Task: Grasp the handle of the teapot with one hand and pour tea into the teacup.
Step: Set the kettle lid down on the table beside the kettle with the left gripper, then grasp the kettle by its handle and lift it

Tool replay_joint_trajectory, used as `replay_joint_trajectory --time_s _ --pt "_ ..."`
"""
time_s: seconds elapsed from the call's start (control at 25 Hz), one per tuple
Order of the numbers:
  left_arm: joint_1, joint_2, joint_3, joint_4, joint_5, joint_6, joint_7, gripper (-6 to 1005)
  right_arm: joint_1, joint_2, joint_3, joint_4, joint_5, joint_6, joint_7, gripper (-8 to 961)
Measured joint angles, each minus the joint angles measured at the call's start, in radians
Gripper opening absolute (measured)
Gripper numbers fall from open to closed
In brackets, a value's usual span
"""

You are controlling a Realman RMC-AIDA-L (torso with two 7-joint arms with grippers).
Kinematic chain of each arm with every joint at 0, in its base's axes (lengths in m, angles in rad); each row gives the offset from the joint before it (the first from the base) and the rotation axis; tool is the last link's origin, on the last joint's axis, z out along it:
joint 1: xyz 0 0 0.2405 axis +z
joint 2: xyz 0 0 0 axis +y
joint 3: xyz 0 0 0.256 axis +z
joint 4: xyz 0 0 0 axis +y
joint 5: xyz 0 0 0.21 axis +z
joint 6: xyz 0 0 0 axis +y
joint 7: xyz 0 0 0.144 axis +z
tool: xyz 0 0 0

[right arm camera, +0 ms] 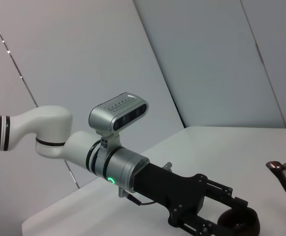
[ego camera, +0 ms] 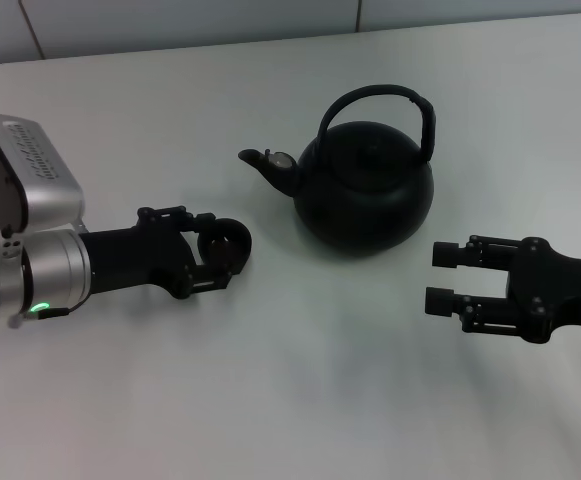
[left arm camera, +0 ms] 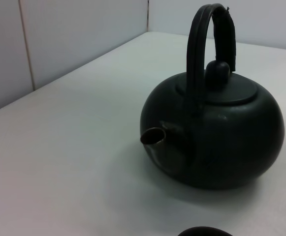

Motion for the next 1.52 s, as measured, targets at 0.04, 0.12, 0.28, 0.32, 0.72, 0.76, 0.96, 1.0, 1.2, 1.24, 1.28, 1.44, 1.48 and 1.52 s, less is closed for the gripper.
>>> replay_joint_trajectory --time_s 0.04,0.12,0.28,0.32,0.72,0.76,0.96,1.0,1.2,1.24,1.28,1.44,1.48,1.52 --pt "0.0 0.0 0.0 0.0 0.0 0.0 0.0 675 0.0 0.0 0.0 0.0 0.0 0.0 0.0 699" --pt "-0.003 0.0 0.015 0.0 0.0 -0.003 -0.001 675 0.0 0.0 0.0 -0.001 0.0 0.001 0.001 699" --pt "-0.005 0.0 0.038 0.0 0.001 -0.013 -0.002 685 0.0 -0.002 0.0 -0.002 -0.001 0.002 0.001 699" --pt "-0.005 0.0 0.041 0.0 0.0 -0.014 -0.003 688 0.001 -0.002 0.0 -0.003 -0.001 0.003 0.001 699" --pt "-0.003 0.001 0.043 0.012 -0.005 -0.012 -0.027 773 0.002 -0.004 0.0 -0.006 -0.001 0.004 0.001 699" --pt "-0.003 0.001 0.043 0.014 -0.005 -0.011 -0.027 790 0.002 -0.005 0.001 -0.006 -0.001 0.004 0.001 699" --pt "0.006 0.003 0.045 0.044 -0.003 0.006 -0.028 862 0.0 -0.007 0.006 -0.006 -0.001 0.004 0.001 699" --pt "0.013 0.003 0.045 0.059 -0.003 0.011 -0.028 876 0.0 -0.007 0.007 -0.006 -0.001 0.004 0.001 699" --pt "0.053 0.008 0.045 0.129 0.0 0.059 -0.025 875 0.001 -0.007 0.009 -0.006 -0.001 0.01 0.001 699" --pt "0.053 0.008 0.045 0.129 0.0 0.059 -0.025 875 0.001 -0.007 0.009 -0.006 -0.001 0.01 0.001 699" --pt "0.053 0.008 0.045 0.129 0.0 0.059 -0.025 874 0.001 -0.007 0.009 -0.006 -0.001 0.013 0.0 699" --pt "0.119 0.016 -0.016 0.236 0.003 0.193 -0.025 873 0.006 -0.006 0.01 -0.006 0.001 0.026 -0.002 699" --pt "0.119 0.016 -0.016 0.236 0.003 0.193 -0.025 873 0.007 -0.005 0.01 -0.006 0.002 0.034 -0.002 699" --pt "0.132 0.016 -0.035 0.253 0.006 0.219 -0.021 873 0.007 -0.005 0.011 -0.004 0.003 0.043 -0.003 699"
